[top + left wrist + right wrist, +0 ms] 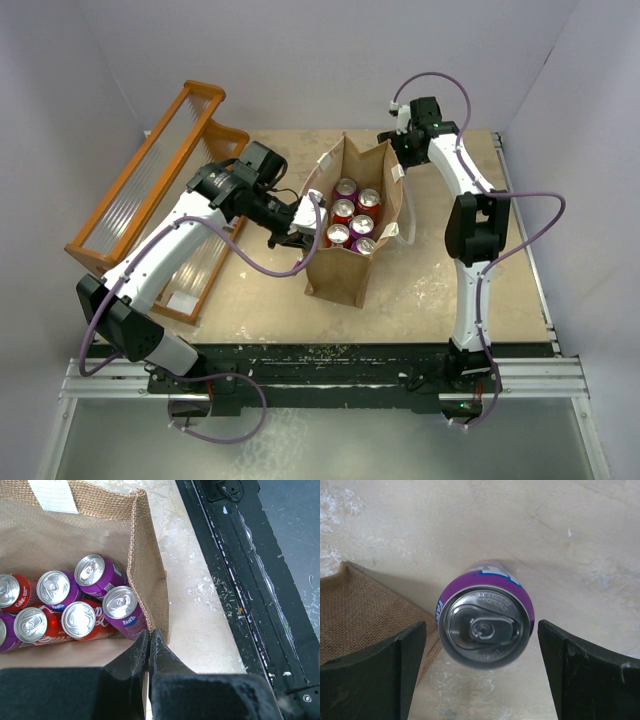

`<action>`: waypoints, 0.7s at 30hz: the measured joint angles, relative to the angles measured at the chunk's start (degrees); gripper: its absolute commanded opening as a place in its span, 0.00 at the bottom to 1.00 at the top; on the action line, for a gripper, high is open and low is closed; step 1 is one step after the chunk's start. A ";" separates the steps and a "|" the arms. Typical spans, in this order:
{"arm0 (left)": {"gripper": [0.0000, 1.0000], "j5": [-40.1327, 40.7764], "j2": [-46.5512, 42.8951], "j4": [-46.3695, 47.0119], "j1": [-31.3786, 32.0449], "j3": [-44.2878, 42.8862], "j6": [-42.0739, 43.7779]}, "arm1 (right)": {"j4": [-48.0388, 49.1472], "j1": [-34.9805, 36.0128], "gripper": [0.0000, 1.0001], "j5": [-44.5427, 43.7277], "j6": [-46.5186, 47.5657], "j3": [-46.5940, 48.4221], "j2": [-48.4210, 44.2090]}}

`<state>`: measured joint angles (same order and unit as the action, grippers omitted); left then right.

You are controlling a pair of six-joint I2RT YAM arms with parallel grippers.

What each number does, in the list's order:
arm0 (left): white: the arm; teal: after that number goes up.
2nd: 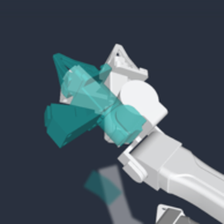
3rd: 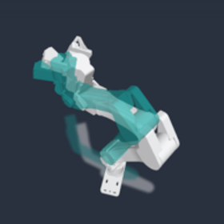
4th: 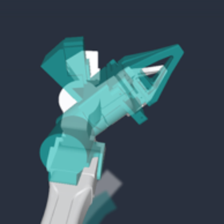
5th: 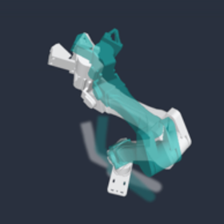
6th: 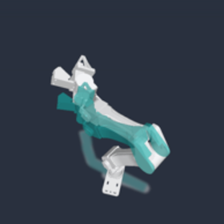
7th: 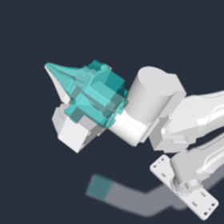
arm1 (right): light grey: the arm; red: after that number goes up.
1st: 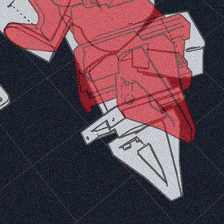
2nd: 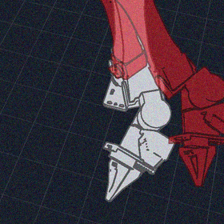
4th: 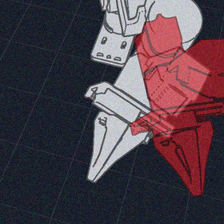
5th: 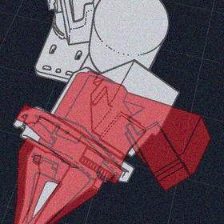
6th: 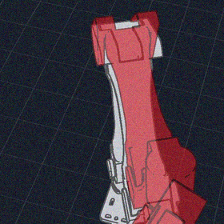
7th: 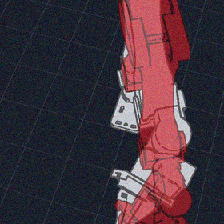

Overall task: Place the beverage into the canvas bag
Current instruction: Pick up the drink from the center of the board.

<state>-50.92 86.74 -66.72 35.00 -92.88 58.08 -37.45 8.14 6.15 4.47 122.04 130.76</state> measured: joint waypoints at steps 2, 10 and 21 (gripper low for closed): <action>0.00 -0.02 0.28 -0.02 0.00 -0.33 -0.02 | -0.17 0.00 0.90 0.61 0.07 0.52 1.11; 0.00 -0.13 1.40 -0.09 0.00 -1.51 -0.04 | -0.37 0.00 0.69 1.40 0.37 3.56 3.65; 0.00 -0.31 1.44 -0.09 0.00 -1.53 -0.07 | -1.92 0.00 0.00 1.22 2.38 4.79 3.61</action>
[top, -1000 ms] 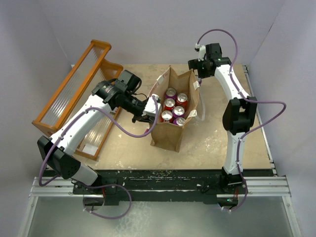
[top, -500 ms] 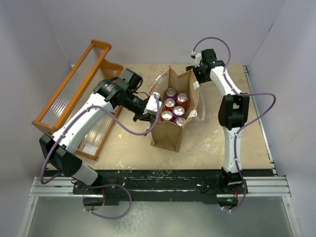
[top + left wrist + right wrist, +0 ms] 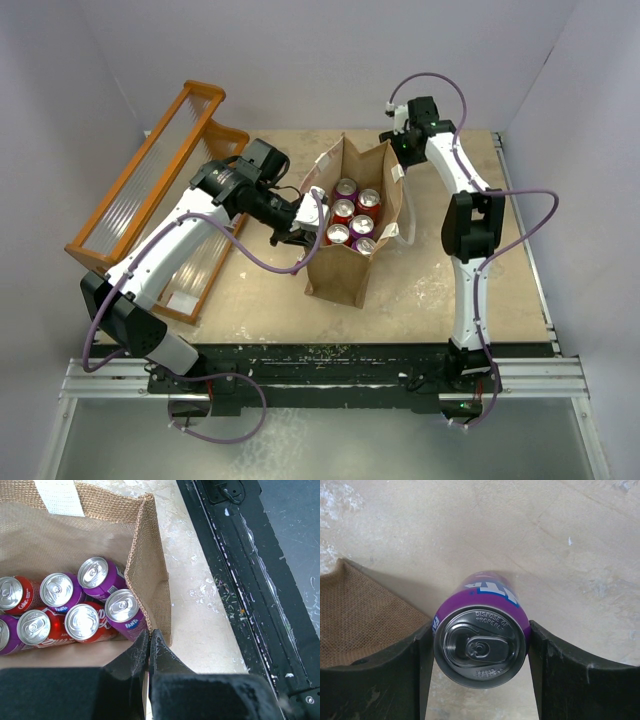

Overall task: Place the beverage into the canvas bag
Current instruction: Pick up the drink from the center of the board.

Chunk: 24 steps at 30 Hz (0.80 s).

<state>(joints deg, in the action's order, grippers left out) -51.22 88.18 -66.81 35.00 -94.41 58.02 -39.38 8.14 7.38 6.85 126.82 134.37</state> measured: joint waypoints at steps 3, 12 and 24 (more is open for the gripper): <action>0.00 -0.02 0.00 0.07 0.00 0.00 -0.42 | -2.91 0.00 0.00 -0.42 1.42 2.14 -0.17; 0.39 -0.33 0.09 2.12 0.00 -1.03 -4.04 | -9.53 0.00 0.00 -0.07 6.67 9.64 -12.68; 0.49 -0.48 0.74 6.75 2.34 -1.70 -11.04 | -14.21 0.66 0.00 20.96 5.97 12.07 -40.79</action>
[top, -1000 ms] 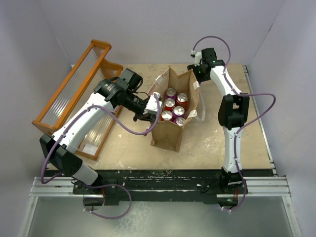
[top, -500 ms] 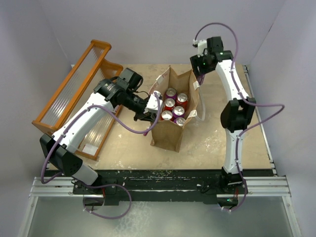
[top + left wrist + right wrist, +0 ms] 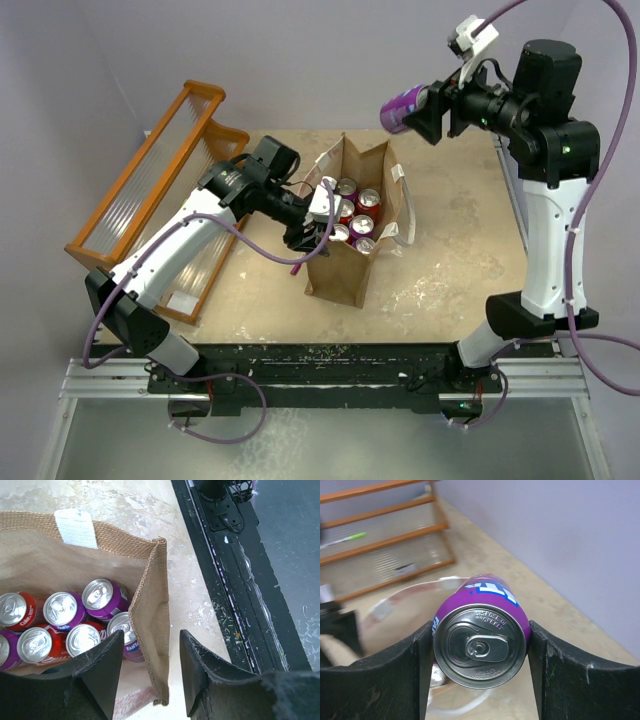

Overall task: Place the beverage into the canvas bag
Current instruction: Pick up the drink from the center of the board, then place the drink in the canvas bag.

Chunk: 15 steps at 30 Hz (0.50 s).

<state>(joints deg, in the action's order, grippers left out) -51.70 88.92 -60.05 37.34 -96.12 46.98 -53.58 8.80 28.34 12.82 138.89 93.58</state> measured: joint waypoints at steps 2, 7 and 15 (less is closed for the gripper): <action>0.42 0.09 0.59 0.09 0.66 0.00 -0.17 | -0.98 1.03 0.00 4.52 -0.72 -2.10 -2.12; 0.07 0.02 1.22 0.04 1.64 0.85 -0.61 | -4.00 6.01 0.00 10.51 -1.44 -12.15 -3.85; 0.00 -1.68 0.68 -2.19 2.43 2.56 1.92 | -7.78 10.43 0.00 14.38 -1.22 -26.32 -1.53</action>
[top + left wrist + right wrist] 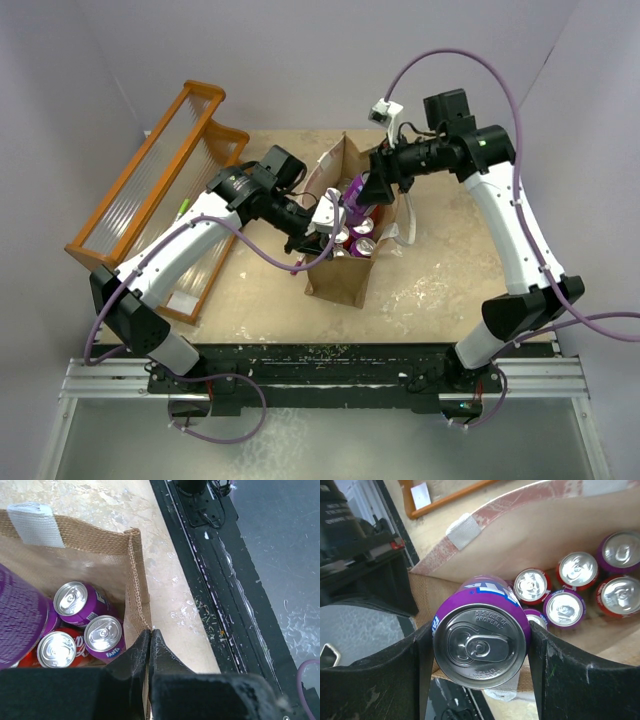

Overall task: Place the beverage into the canvas bag
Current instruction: Place the drink in the canvas bag.

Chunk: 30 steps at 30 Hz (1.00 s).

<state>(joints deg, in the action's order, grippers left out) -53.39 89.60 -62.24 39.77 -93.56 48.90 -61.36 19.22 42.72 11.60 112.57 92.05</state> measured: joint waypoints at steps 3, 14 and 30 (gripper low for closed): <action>0.00 -0.42 -0.37 -0.90 0.07 0.17 1.95 | -0.55 1.09 0.00 0.52 0.55 -1.66 1.09; 0.00 -1.05 -0.37 -3.23 0.07 -0.74 6.80 | -3.34 4.85 0.00 2.05 3.67 -11.87 1.44; 0.00 -1.03 -0.37 -5.75 0.50 -1.77 8.35 | -0.98 8.85 0.00 0.31 9.97 -19.82 1.33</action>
<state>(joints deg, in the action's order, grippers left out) -54.41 89.23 -67.99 40.27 -95.33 57.25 -62.35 28.08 43.03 21.56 92.75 93.38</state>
